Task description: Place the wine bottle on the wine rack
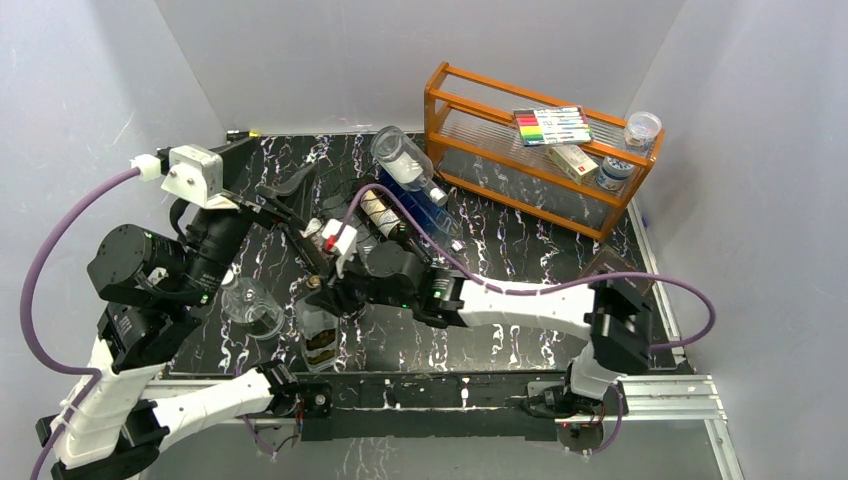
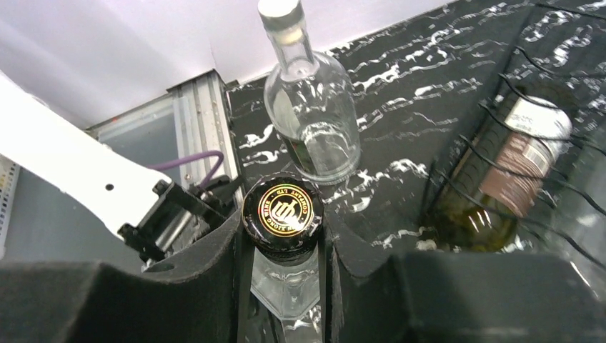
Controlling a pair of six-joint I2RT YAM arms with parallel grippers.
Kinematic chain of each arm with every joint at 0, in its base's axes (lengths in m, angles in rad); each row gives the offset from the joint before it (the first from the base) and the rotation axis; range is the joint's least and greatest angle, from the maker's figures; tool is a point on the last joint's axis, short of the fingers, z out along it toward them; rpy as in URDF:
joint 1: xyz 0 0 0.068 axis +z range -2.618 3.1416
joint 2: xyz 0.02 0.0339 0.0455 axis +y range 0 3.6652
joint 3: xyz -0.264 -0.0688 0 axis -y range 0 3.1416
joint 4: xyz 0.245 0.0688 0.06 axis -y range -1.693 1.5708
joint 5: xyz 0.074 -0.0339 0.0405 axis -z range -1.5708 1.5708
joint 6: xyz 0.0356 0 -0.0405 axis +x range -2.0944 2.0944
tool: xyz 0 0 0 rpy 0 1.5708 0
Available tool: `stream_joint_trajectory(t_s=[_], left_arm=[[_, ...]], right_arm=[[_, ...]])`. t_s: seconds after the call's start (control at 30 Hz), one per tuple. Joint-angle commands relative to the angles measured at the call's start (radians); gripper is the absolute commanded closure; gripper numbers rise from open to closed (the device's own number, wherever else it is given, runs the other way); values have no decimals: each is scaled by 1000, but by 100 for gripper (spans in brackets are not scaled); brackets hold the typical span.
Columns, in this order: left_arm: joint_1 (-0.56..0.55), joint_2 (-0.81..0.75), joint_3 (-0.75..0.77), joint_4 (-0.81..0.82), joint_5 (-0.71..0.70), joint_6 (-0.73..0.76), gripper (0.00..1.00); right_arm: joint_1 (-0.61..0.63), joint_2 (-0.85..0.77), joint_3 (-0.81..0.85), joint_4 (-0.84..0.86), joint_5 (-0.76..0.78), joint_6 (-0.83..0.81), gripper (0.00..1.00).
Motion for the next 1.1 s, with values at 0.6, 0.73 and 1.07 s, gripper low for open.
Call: stream_joint_trajectory(t_s=[0.6, 0.73, 1.07], left_arm=[[5, 170, -231, -141, 30, -130, 2], [24, 209, -289, -107, 227, -204, 2], [149, 225, -612, 190, 871, -438, 2]], right_arm=[[-318, -641, -425, -196, 106, 96, 100], [-397, -701, -467, -224, 67, 123, 100], [-554, -780, -452, -314, -125, 64, 100]])
